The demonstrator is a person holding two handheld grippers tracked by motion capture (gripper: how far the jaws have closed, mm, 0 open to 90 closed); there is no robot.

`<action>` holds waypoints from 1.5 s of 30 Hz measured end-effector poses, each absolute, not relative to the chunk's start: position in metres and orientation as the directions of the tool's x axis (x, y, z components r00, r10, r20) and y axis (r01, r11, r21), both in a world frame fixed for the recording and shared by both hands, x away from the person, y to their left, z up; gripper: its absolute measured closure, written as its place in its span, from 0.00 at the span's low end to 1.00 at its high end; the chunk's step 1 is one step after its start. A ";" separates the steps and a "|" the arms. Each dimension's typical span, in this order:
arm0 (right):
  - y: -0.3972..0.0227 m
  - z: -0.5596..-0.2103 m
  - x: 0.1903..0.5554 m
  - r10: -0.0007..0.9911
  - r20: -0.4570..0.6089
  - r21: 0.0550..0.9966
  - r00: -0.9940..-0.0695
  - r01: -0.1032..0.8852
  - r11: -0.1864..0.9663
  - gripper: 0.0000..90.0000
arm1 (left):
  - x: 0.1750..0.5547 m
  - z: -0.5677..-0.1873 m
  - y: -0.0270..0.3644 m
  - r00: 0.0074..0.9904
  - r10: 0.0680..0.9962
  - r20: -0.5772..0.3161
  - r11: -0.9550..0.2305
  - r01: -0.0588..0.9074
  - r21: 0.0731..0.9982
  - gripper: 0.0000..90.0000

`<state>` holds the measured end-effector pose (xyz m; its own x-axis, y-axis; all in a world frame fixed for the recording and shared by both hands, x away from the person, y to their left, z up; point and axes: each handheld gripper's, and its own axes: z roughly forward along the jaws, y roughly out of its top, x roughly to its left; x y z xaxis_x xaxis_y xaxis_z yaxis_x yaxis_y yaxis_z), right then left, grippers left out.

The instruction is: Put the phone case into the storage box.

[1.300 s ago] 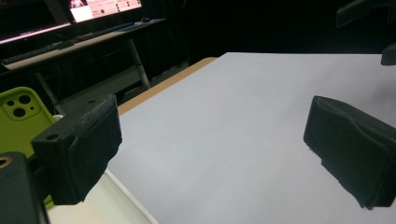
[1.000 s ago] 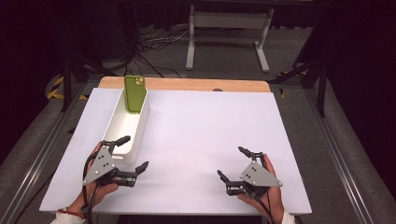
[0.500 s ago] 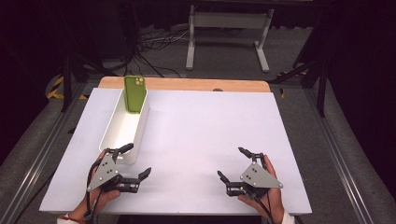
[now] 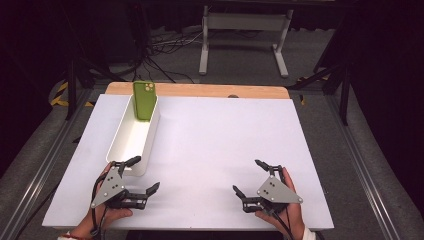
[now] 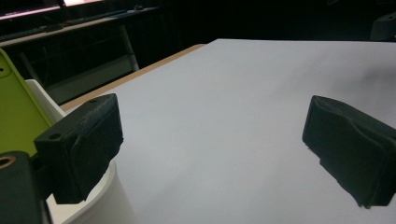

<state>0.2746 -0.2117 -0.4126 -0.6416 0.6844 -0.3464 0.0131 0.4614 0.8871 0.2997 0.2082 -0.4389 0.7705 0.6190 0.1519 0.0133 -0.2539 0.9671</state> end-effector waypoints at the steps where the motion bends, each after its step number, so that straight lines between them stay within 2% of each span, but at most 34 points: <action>1: -0.212 -0.413 0.274 0.684 -0.346 0.887 -0.642 0.012 0.461 0.07 | 0.300 -0.439 0.208 0.771 0.620 0.148 -0.254 0.018 0.967 0.07; 13: -0.208 -0.413 0.273 0.681 -0.359 0.878 -0.638 0.017 0.479 0.07 | 0.297 -0.441 0.204 0.791 0.594 0.146 -0.259 0.015 0.966 0.08; 15: -0.208 -0.413 0.272 0.678 -0.366 0.875 -0.638 0.012 0.483 0.07 | 0.295 -0.440 0.202 0.791 0.586 0.176 -0.281 -0.006 0.960 0.07; 21: -0.206 -0.413 0.273 0.678 -0.359 0.878 -0.641 0.015 0.478 0.07 | 0.296 -0.438 0.205 0.787 0.598 0.151 -0.252 0.006 0.968 0.08; 29: -0.206 -0.413 0.271 0.672 -0.363 0.876 -0.646 0.009 0.482 0.07 | 0.294 -0.437 0.203 0.778 0.603 0.174 -0.267 -0.009 0.964 0.08; 36: -0.207 -0.414 0.274 0.680 -0.344 0.882 -0.648 0.026 0.471 0.07 | 0.298 -0.437 0.205 0.777 0.610 0.154 -0.257 0.010 0.966 0.08; 39: -0.207 -0.418 0.274 0.668 -0.373 0.866 -0.643 0.017 0.500 0.07 | 0.298 -0.437 0.204 0.780 0.601 0.174 -0.276 -0.002 0.961 0.08; 45: -0.205 -0.419 0.274 0.669 -0.358 0.871 -0.652 0.025 0.491 0.08 | 0.300 -0.437 0.204 0.788 0.598 0.147 -0.257 0.014 0.966 0.09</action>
<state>0.2744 -0.2050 -0.4185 -0.6518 0.6686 -0.3580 0.0249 0.4907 0.8710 0.3004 0.2040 -0.4372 0.7877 0.5982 0.1473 0.0144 -0.2568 0.9664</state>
